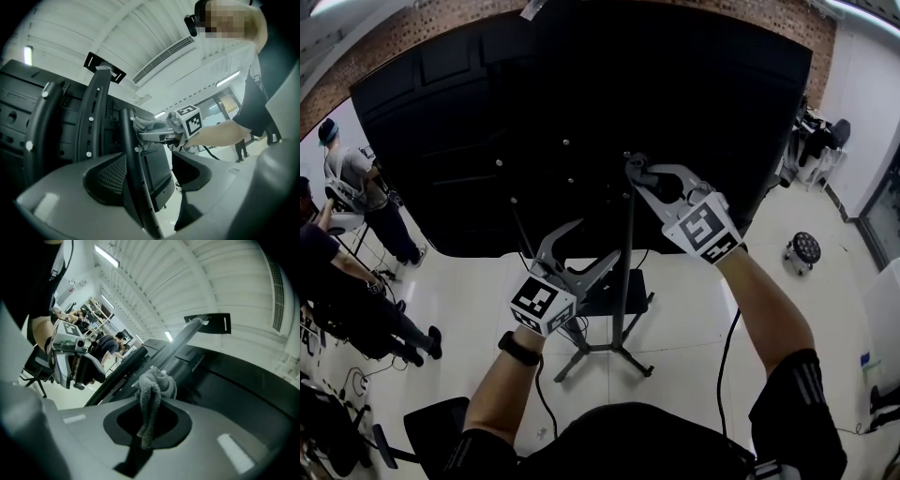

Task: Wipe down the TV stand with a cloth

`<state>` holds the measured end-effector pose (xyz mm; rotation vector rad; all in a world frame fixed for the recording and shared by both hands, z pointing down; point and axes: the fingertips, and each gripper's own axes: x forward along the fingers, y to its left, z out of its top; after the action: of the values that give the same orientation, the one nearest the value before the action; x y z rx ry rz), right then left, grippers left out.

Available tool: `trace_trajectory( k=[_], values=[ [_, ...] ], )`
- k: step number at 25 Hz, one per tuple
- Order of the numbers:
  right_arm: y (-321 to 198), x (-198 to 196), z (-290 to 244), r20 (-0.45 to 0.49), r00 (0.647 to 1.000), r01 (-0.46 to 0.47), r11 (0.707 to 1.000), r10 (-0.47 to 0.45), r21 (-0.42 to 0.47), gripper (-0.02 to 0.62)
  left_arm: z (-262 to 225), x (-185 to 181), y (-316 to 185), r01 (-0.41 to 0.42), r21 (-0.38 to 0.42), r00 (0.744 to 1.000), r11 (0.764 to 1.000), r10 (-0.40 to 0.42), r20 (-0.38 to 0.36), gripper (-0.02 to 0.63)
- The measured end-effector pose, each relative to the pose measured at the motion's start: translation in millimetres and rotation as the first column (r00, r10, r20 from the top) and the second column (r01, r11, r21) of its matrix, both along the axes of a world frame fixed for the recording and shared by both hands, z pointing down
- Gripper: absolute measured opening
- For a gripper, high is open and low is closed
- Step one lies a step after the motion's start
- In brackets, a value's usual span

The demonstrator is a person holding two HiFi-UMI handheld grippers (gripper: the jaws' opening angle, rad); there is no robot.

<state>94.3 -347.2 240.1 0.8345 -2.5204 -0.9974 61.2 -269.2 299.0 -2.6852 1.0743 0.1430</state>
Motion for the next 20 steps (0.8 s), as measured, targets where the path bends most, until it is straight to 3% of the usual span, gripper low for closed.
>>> trace_trajectory(
  k=[6,11,20],
  values=[
    [8.0,-8.0,35.9,-0.064,0.998,0.018,0.999,-0.02,-0.04,0.023,16.7,-3.0,-1.6,0.026,-0.019,1.0,0.999,-0.026,-0.007,0.327],
    [8.8,-8.0,52.0,-0.037,0.999,0.01,0.998,-0.012,-0.062,0.023,28.6,1.7,0.7,0.018,-0.053,1.0,0.998,-0.018,-0.003,0.327],
    [12.3,-17.8,115.4,-0.182,0.983,-0.018,0.997,0.003,-0.082,0.023,58.0,-1.4,0.4,0.027,-0.104,1.0,0.994,-0.025,0.017,0.327]
  ],
)
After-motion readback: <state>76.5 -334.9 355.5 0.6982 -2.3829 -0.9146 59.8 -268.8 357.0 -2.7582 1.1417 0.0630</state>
